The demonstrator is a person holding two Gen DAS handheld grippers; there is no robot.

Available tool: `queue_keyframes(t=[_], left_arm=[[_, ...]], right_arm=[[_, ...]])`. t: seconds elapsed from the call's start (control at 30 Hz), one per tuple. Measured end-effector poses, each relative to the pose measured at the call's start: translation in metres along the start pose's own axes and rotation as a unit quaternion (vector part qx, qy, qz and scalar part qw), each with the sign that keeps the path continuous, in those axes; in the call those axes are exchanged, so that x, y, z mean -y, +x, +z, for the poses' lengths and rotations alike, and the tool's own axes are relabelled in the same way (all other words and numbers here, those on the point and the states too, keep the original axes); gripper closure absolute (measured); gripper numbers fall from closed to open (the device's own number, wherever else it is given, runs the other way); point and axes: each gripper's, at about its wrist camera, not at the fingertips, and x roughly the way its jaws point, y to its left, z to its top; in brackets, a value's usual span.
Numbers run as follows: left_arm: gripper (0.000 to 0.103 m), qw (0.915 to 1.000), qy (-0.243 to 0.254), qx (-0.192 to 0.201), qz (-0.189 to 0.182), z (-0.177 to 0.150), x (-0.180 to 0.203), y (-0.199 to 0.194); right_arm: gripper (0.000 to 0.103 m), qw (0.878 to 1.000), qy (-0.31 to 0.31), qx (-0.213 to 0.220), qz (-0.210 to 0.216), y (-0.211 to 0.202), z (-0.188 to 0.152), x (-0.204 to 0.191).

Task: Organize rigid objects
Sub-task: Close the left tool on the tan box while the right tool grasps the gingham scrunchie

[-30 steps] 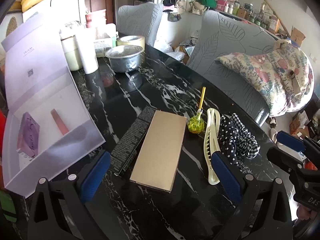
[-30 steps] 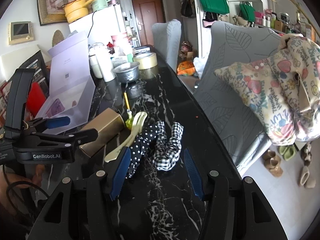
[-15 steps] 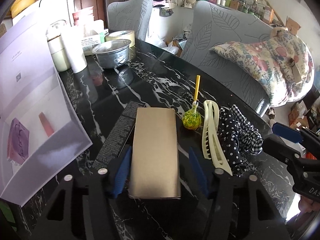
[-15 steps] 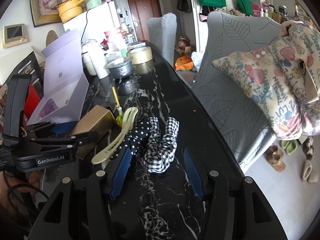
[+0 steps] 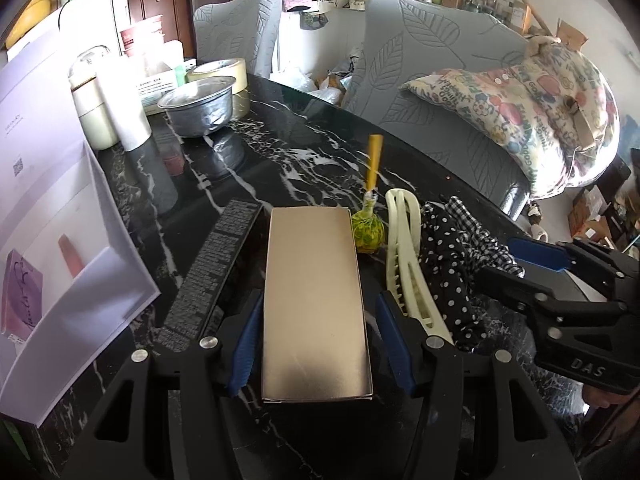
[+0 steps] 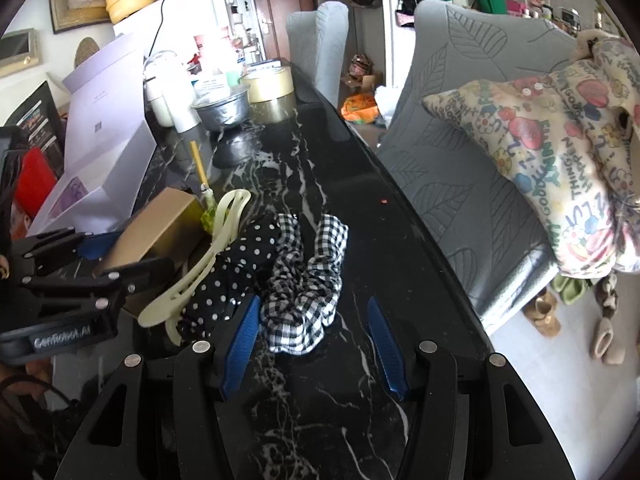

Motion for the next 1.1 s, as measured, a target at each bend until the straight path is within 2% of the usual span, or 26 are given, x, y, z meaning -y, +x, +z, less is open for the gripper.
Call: queue_keyframes(t=[0.17,0.33,0.43,0.5,0.6,0.7,0.77,0.8,0.97,1.1], left_arm=[[0.048,0.9995,-0.011,-0.025,-0.013,0.002,-0.004,0.014],[0.048,0.9996,-0.007,-0.022,-0.013,0.003,-0.002,0.02],[0.048,0.9998,0.009,-0.02,0.0,0.003,0.003,0.022],[0.047,0.9997,0.014,-0.018,0.004,0.003,0.006,0.022],[0.047,0.9998,0.011,-0.017,0.007,0.003,0.005,0.022],[0.047,0.9997,0.009,-0.02,0.007,0.004,0.005,0.022],[0.051,0.9998,0.005,-0.019,0.009,0.004,0.005,0.022],[0.059,0.9998,0.002,-0.016,0.013,0.005,0.004,0.021],[0.06,0.9996,-0.017,-0.02,-0.003,0.005,0.001,0.018],[0.06,0.9998,-0.018,-0.011,0.001,0.001,0.005,0.007]], right_arm=[[0.047,1.0,-0.003,-0.01,-0.001,0.01,0.006,0.001],[0.049,1.0,-0.008,-0.013,0.0,0.016,0.009,0.001],[0.05,1.0,-0.018,-0.008,-0.01,0.018,0.008,-0.001],[0.055,1.0,-0.02,-0.008,-0.012,0.018,0.008,-0.001],[0.068,1.0,-0.022,-0.007,-0.016,0.018,0.008,-0.002],[0.074,0.999,-0.025,-0.008,-0.026,0.018,0.008,-0.002],[0.076,0.999,-0.02,-0.008,-0.024,0.016,0.008,-0.001],[0.077,1.0,-0.018,-0.009,-0.023,0.016,0.007,-0.001],[0.078,1.0,-0.004,-0.01,-0.021,0.011,0.007,0.003],[0.079,1.0,0.0,0.001,-0.028,0.0,0.005,0.005]])
